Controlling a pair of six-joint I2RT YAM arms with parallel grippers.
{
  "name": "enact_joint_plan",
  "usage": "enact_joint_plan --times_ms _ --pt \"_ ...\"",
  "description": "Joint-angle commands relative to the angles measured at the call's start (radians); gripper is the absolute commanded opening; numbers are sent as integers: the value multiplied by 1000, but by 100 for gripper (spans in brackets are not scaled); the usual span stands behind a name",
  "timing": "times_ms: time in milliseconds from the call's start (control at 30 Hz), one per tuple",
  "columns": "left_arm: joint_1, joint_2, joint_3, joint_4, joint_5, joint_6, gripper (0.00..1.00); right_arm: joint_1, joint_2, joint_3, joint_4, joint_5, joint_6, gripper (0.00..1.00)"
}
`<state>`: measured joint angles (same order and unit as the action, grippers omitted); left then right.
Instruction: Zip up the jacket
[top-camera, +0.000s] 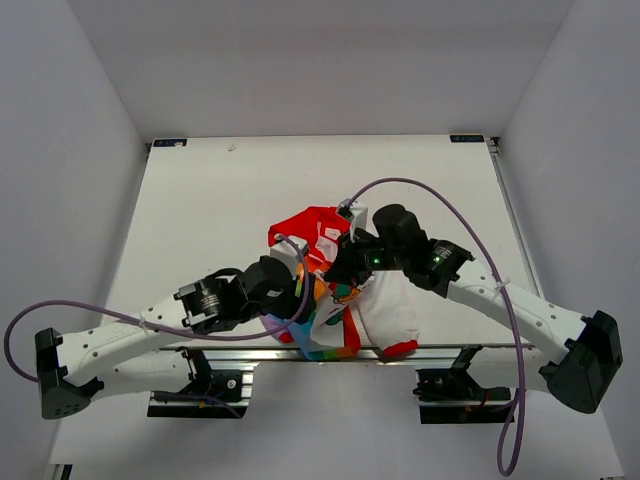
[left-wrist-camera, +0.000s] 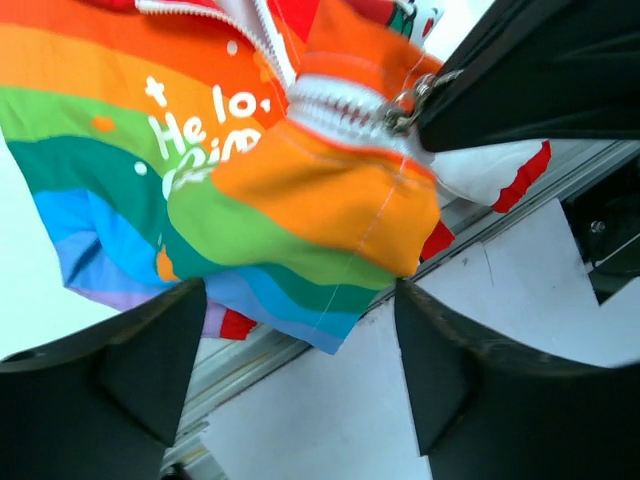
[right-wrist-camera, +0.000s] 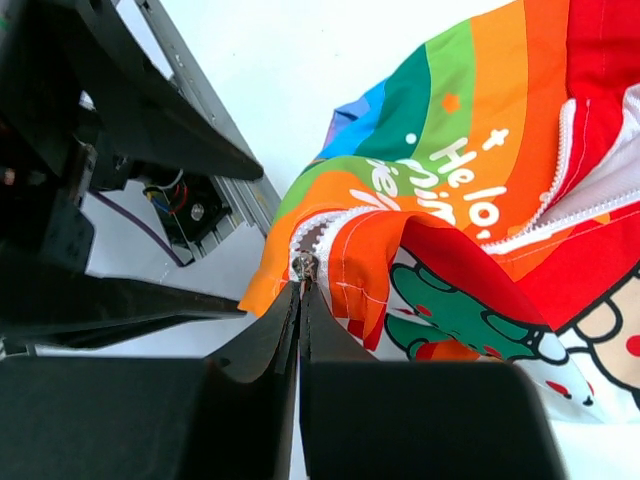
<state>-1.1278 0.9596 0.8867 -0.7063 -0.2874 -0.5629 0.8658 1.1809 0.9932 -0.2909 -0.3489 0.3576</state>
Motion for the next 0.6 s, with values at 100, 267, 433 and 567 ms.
enact_joint_plan --times_ms 100,267,433,567 --pt "-16 73 139 -70 -79 86 94 -2 -9 71 -53 -7 -22 0" --pt "-78 126 202 -85 -189 145 94 -2 14 97 -65 4 21 0" --pt "-151 156 199 -102 -275 147 93 -2 55 139 -73 2 60 0" --pt "-197 172 215 -101 -406 141 88 -2 77 159 -73 -22 78 0"
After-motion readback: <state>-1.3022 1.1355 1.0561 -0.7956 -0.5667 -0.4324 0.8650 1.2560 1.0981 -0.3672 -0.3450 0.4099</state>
